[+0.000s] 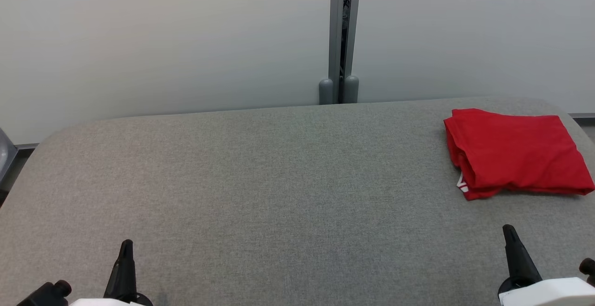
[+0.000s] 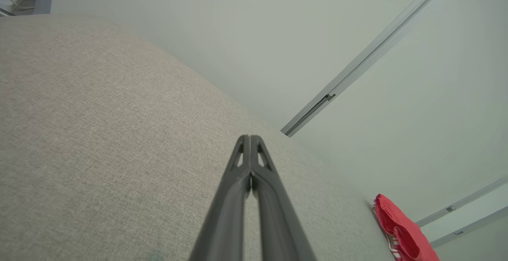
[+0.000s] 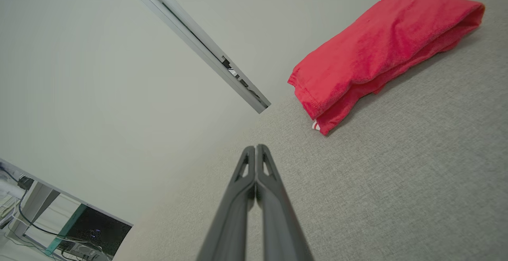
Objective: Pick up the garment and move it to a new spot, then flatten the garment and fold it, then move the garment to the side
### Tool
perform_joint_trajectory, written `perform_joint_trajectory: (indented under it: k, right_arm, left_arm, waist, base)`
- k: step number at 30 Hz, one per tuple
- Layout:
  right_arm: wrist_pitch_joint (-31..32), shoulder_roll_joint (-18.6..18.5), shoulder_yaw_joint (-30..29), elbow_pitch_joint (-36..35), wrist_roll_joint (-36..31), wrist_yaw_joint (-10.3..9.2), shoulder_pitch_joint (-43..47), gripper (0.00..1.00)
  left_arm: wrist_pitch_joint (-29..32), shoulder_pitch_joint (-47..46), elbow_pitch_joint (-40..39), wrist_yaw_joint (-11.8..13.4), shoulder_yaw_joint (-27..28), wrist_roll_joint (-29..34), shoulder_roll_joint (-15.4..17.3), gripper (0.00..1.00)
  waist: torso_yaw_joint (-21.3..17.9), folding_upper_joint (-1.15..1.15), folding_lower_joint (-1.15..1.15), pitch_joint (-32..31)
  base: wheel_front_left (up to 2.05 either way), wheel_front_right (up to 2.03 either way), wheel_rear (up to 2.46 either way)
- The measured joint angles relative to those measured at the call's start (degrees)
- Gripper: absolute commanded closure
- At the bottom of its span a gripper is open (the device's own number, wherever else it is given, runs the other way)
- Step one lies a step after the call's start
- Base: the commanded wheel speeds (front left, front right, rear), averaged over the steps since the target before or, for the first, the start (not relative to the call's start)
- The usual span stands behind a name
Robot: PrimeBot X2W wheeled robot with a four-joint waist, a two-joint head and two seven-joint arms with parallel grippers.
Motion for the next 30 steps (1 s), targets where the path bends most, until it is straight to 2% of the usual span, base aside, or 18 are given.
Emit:
perform_joint_trajectory:
  k: [30]
  right_arm:
    - [4.9,0.5,-1.9,0.2,18.9,0.0,-3.6,1.0]
  left_arm:
    - [5.1,-4.6,0.9,-1.9,1.8,-19.2,-0.9,1.0]
  waist:
    - [0.2,0.0,0.0,1.6]
  base:
    - [0.0,0.0,0.0]
